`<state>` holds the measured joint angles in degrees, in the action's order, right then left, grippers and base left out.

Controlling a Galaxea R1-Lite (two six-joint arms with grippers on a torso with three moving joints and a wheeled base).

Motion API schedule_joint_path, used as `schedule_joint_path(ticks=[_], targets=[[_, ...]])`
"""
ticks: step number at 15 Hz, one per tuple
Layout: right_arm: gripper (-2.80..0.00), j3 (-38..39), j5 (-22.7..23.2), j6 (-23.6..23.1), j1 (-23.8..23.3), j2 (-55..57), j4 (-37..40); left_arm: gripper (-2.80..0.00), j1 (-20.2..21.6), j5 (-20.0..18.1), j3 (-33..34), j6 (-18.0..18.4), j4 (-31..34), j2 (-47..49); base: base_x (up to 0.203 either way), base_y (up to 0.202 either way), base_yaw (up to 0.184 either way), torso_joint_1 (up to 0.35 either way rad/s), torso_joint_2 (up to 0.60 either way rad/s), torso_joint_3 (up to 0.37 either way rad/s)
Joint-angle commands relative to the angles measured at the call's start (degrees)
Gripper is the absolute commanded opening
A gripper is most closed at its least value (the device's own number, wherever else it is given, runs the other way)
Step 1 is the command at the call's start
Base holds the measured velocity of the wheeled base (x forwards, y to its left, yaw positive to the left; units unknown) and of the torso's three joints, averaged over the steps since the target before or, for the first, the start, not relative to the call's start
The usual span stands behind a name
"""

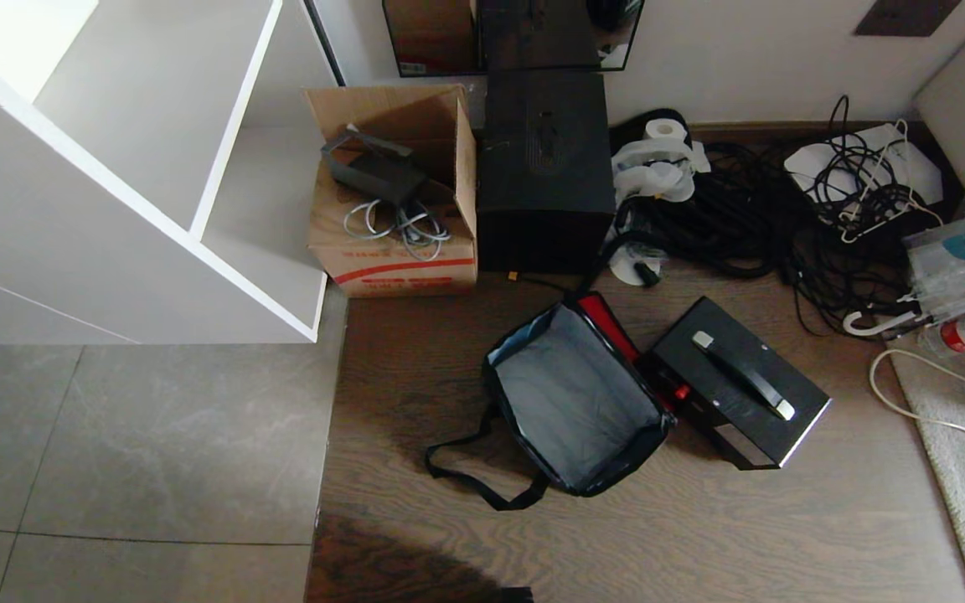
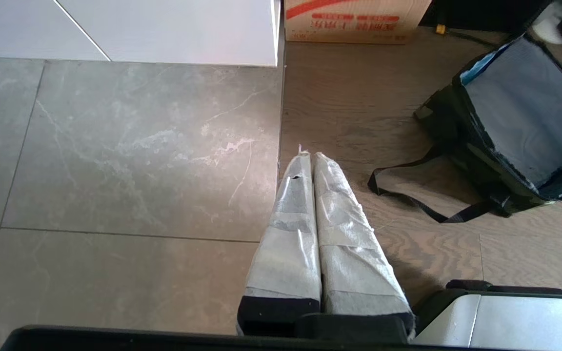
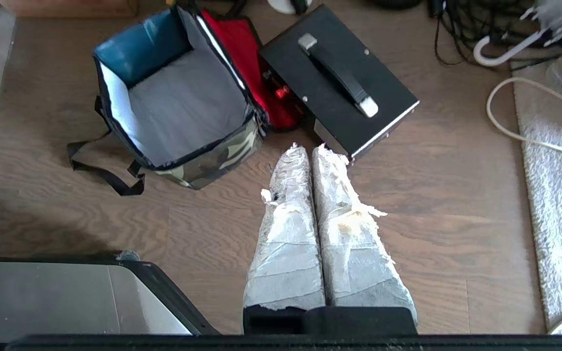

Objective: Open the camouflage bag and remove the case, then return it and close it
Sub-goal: Grip the handle again

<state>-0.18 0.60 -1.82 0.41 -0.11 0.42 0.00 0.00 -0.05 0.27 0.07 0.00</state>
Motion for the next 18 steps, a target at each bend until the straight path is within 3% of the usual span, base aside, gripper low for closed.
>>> schedule_joint_path(ticks=[1, 13, 18], targets=[[-2.80, 0.01, 0.02, -0.03, 0.02, 0.11, 0.02, -2.80, 0.00, 0.00, 0.05, 0.00, 0.01, 0.00, 0.000, 0.000, 0.000, -0.002, 0.00, 0.154], [-2.80, 0.01, 0.02, -0.03, 0.02, 0.11, 0.02, -2.80, 0.00, 0.00, 0.00, 0.00, 0.01, 0.00, 0.000, 0.000, 0.000, 0.002, 0.00, 0.199], [-2.80, 0.01, 0.02, -0.03, 0.02, 0.11, 0.02, -2.80, 0.00, 0.00, -0.03, 0.00, 0.01, 0.00, 0.000, 0.000, 0.000, 0.000, 0.00, 0.063]])
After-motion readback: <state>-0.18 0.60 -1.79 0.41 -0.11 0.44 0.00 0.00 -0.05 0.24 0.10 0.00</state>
